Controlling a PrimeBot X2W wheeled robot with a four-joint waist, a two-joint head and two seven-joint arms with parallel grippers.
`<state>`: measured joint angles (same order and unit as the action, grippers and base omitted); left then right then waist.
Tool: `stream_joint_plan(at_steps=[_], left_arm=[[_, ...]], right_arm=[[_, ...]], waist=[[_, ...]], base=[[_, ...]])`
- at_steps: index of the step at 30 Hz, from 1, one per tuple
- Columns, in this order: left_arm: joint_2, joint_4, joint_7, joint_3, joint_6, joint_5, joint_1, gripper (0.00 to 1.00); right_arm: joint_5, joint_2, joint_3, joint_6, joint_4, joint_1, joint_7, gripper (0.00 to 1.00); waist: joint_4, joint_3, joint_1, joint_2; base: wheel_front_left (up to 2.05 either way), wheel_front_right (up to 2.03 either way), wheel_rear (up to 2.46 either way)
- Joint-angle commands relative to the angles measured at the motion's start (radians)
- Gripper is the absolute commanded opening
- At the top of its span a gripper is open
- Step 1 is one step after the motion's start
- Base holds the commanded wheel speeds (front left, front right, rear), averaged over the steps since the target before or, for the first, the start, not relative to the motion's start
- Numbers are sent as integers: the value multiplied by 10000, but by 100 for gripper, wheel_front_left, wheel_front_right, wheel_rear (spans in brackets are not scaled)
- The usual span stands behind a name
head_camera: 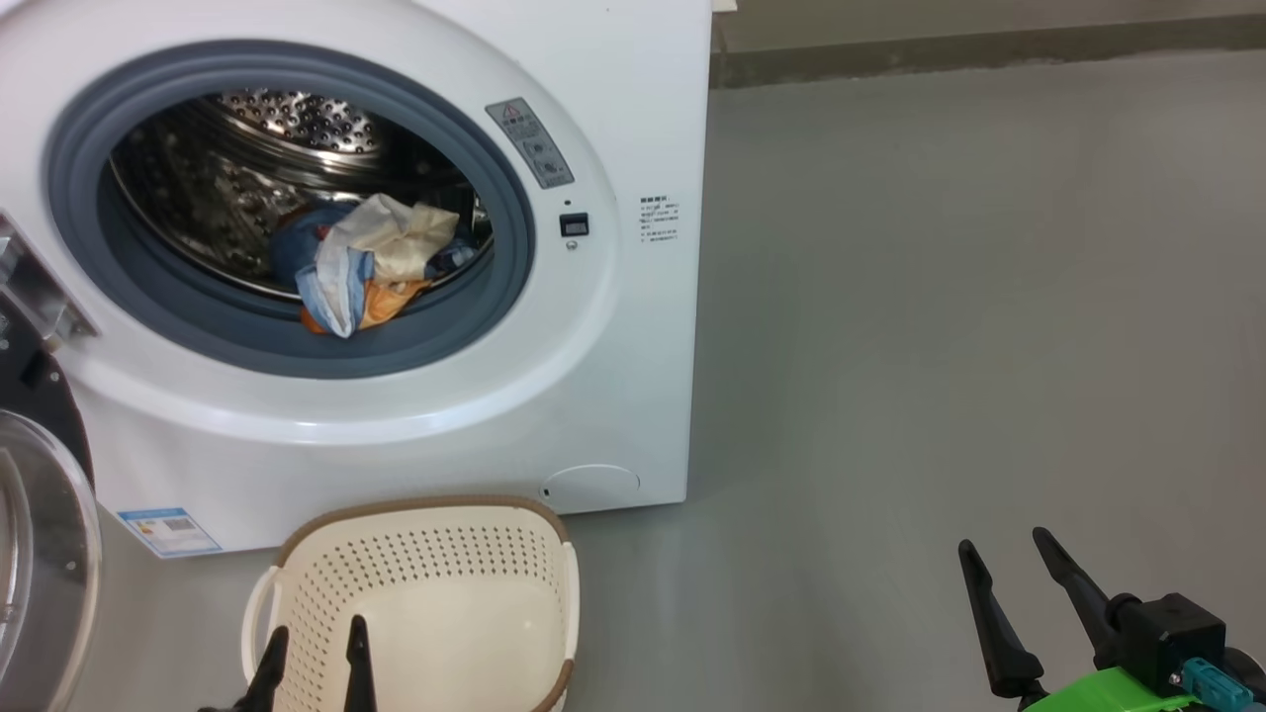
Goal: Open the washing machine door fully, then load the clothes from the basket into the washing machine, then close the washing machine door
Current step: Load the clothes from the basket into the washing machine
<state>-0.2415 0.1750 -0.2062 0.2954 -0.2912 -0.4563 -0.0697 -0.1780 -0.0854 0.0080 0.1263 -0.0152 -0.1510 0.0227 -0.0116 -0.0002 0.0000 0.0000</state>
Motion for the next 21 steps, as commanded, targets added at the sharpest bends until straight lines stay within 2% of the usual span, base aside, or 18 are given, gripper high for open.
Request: stream_joint_plan(at_steps=[1, 6, 12, 21], left_arm=[[-191, -179, 33, -381, -19, -11, 479, 100], [-407, 55, 551, -382, 89, -40, 1281, 100], [-759, 795, 1109, -435, 300, 38, 2968, 100], [-1590, 2272, 2293, -940, 694, -240, 6012, 100]], right_arm=[[-87, -137, 215, 44, -330, 311, 0, 100], [-200, -100, 278, 44, -440, 554, 15, 100], [-223, -49, 239, 44, -511, 959, 141, 100], [-394, 101, 558, 44, -157, 1793, 667, 100]], waist=[[-51, 138, 0, 0], [-205, 788, 0, 0], [-545, 1842, 0, 0], [-1541, 3573, 0, 0]], base=[[0, 0, 0], [0, 0, 0], [0, 0, 0], [0, 0, 0]])
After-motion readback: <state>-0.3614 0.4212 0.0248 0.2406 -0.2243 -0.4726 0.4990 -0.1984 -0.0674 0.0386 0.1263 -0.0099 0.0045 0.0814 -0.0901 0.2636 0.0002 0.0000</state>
